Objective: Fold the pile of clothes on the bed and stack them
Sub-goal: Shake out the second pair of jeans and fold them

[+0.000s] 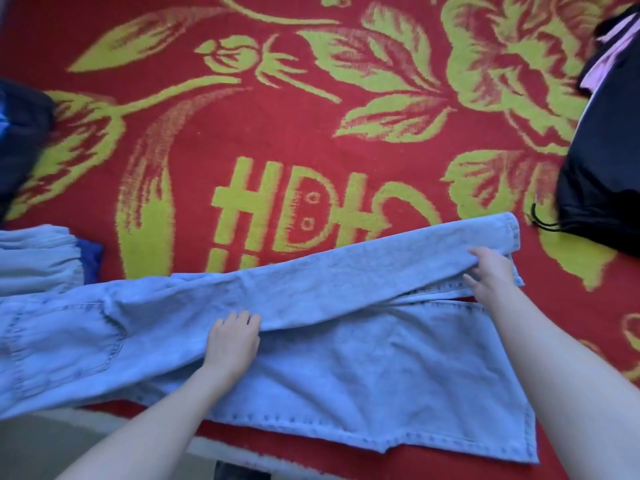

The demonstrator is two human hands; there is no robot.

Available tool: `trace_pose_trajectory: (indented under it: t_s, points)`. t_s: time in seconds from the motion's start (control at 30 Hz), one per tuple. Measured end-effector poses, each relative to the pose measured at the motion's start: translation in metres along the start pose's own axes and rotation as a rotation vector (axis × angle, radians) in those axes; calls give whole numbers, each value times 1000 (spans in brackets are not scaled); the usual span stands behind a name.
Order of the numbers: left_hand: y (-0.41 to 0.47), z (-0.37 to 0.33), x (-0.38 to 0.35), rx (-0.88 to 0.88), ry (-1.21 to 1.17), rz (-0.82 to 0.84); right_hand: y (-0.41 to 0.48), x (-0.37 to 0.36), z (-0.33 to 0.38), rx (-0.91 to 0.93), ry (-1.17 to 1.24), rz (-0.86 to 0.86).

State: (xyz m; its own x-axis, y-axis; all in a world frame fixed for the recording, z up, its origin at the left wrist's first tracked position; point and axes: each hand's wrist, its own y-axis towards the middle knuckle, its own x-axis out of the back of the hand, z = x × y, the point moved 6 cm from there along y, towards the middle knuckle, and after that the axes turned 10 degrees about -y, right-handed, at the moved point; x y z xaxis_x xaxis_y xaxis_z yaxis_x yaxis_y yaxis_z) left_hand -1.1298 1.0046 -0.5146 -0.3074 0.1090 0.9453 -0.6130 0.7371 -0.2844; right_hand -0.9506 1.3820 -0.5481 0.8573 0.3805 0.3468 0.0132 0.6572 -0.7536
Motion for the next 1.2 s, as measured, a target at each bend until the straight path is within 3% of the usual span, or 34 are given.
trace_pose_trajectory:
  t_s: [0.17,0.3,0.47,0.6,0.7,0.87,1.03,1.2]
  points:
    - [-21,9,22,39,-107,-96,-30,29,6,115,241,-200]
    - [-52,16,26,-56,-213,-142,-77,80,-33,205,322,-401]
    - [-106,14,-6,-174,-204,51,-107,126,-150,51,307,-593]
    - [-119,9,-29,-168,-88,380,-110,135,-217,-96,243,-519]
    - [-107,-2,-22,-170,50,454,-113,140,-216,-86,271,-510]
    - [-110,-1,-21,-48,83,606,-125,144,-221,-62,209,-528]
    - [-134,2,-39,24,60,759,-135,153,-243,-276,-46,-469]
    - [-144,-6,-50,68,49,841,-118,145,-249,-389,151,-304]
